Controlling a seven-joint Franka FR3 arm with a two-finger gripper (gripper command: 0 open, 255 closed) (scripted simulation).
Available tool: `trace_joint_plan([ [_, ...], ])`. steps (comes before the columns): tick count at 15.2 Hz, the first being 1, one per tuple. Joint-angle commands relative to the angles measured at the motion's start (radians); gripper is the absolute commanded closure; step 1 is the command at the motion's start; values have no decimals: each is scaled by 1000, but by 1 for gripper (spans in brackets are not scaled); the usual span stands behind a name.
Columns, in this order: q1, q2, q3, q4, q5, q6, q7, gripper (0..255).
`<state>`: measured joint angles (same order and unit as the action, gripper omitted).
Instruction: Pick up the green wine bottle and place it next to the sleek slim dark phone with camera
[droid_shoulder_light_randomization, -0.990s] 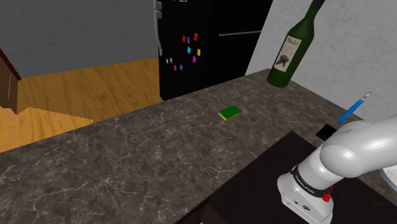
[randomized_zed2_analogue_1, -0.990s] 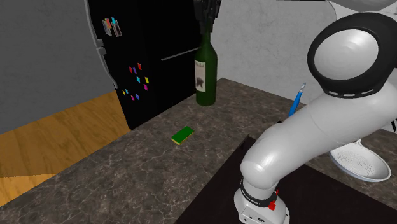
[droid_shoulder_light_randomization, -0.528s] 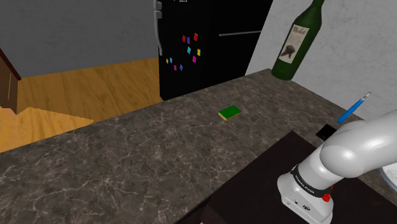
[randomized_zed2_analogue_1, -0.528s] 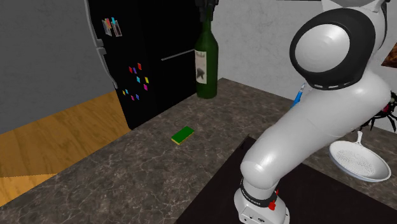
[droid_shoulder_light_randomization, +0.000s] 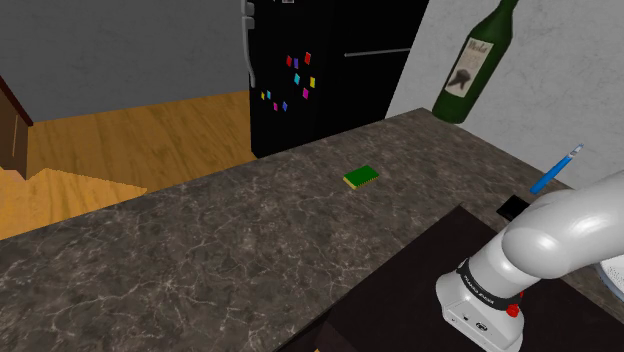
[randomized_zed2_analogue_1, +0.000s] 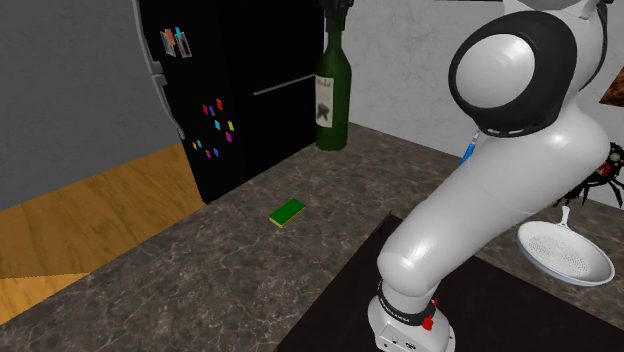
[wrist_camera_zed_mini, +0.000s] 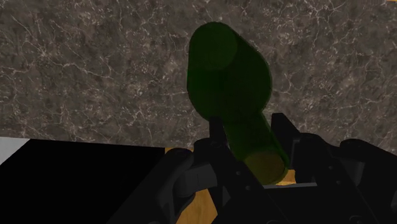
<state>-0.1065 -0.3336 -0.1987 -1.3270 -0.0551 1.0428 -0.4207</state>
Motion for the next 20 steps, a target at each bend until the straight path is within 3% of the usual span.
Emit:
trace_joint_plan([
  [1,-12,-34,-31,-72,-16,40,-46,255],
  [10,-58,-107,-177,-316,-82,228,-230,255],
  [20,-98,-61,-370,-447,-120,428,-438,255],
])
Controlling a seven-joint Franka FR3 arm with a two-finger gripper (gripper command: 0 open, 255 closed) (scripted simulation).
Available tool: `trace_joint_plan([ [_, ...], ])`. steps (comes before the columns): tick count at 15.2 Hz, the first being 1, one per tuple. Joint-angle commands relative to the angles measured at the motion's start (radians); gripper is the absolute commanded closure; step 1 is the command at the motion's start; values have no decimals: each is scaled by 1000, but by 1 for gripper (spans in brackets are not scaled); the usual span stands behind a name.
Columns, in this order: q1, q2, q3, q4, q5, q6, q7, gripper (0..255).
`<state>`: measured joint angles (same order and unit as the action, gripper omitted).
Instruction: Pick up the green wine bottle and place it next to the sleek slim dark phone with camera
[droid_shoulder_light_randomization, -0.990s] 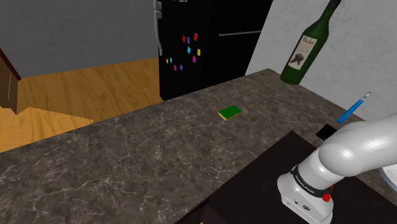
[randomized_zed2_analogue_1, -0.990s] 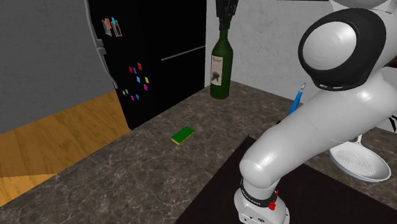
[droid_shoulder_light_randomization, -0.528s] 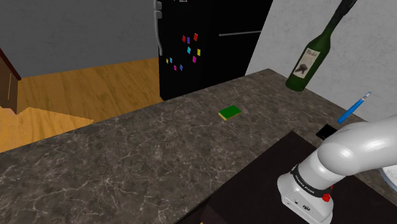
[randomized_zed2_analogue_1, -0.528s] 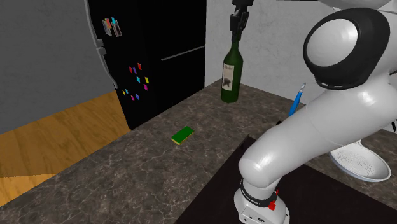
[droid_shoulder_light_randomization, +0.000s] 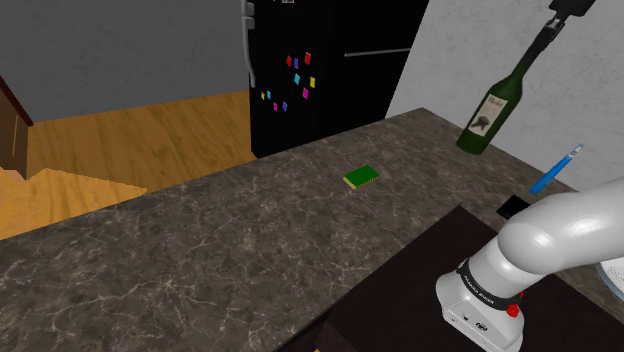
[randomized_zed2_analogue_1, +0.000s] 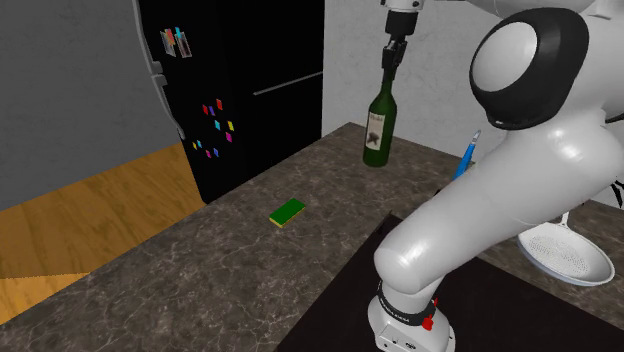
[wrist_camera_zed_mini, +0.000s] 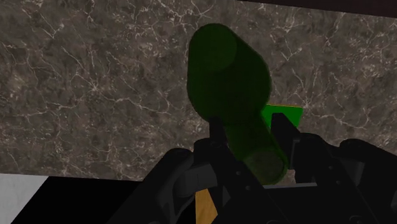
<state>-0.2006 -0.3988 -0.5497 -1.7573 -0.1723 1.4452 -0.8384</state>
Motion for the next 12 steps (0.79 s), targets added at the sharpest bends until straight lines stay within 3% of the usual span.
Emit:
trace_joint_plan([
  [1,-7,16,-40,-23,-2,45,-42,255],
  [7,-18,123,-180,-34,29,162,-187,255],
  [12,-28,269,-308,-7,117,252,-336,255],
])
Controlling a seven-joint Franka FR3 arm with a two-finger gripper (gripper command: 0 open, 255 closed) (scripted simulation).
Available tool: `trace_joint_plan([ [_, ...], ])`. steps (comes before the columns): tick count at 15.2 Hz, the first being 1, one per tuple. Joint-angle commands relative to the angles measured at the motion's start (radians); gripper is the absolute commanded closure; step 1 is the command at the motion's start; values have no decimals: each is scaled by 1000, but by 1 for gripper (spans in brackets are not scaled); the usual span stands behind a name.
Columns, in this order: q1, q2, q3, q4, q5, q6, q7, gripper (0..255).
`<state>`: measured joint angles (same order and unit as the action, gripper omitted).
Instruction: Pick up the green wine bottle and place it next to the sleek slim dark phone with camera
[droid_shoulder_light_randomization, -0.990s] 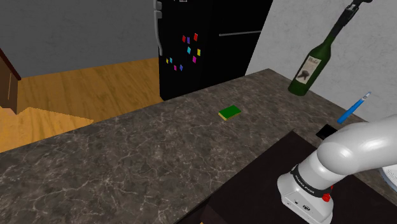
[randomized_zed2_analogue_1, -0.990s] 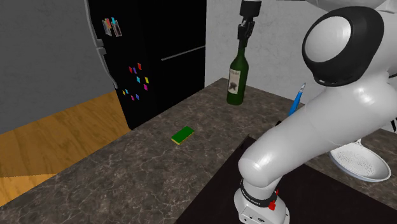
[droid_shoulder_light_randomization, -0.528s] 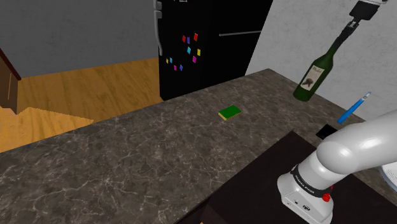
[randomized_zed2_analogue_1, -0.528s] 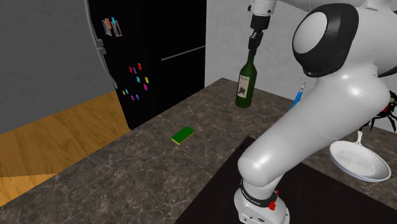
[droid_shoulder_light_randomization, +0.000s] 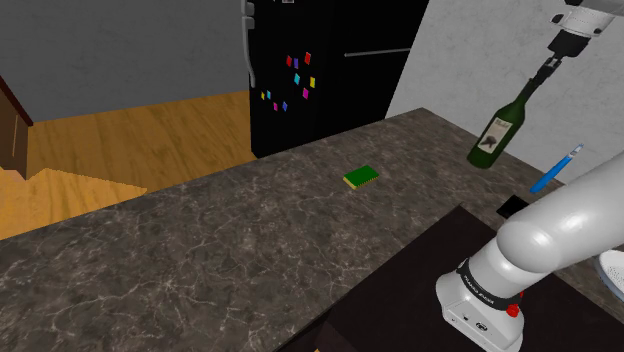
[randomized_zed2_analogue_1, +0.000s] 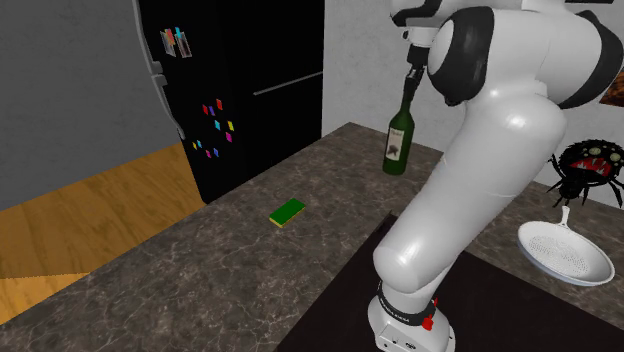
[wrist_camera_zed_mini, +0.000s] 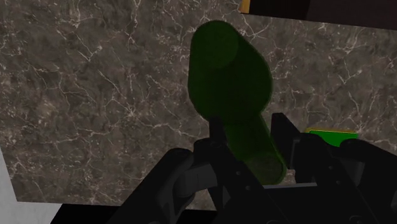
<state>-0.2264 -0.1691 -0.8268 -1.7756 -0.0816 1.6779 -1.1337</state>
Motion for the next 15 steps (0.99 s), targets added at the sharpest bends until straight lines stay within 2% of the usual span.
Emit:
trace_joint_plan([
  [1,-8,76,-55,21,53,34,-75,255],
  [4,-42,205,-117,59,157,72,-188,255],
  [7,-108,334,-139,108,266,90,-292,255],
  [15,-108,342,-128,7,277,195,-303,255],
])
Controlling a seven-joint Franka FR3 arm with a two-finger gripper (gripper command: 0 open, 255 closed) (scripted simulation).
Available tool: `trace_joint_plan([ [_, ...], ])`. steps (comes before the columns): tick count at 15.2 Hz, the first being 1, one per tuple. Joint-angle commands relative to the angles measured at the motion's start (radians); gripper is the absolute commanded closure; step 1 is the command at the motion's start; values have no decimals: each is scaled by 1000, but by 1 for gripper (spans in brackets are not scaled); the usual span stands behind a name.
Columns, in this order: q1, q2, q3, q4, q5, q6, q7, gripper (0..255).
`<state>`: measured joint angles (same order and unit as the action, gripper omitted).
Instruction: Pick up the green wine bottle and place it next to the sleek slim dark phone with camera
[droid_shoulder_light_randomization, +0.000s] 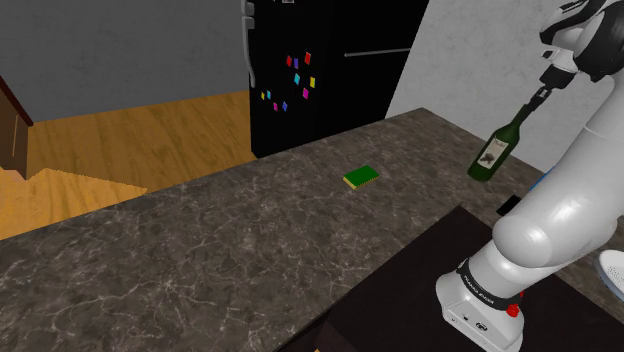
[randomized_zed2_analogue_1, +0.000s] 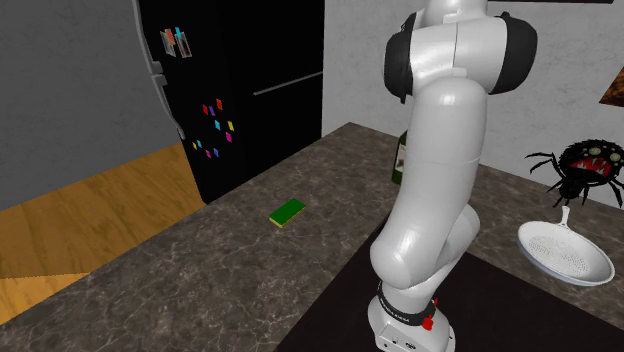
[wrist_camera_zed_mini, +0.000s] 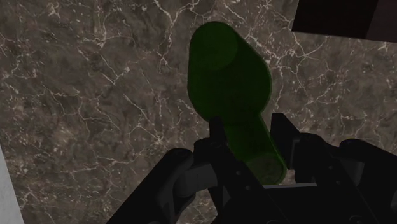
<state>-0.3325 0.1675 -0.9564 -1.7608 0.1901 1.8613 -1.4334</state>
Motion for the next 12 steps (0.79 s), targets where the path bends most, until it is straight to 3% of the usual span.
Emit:
trace_joint_plan([
  [1,-2,8,2,-19,8,24,-6,255],
  [5,-5,20,6,-57,21,68,-17,255],
  [12,-5,20,6,-57,21,68,-17,255],
])
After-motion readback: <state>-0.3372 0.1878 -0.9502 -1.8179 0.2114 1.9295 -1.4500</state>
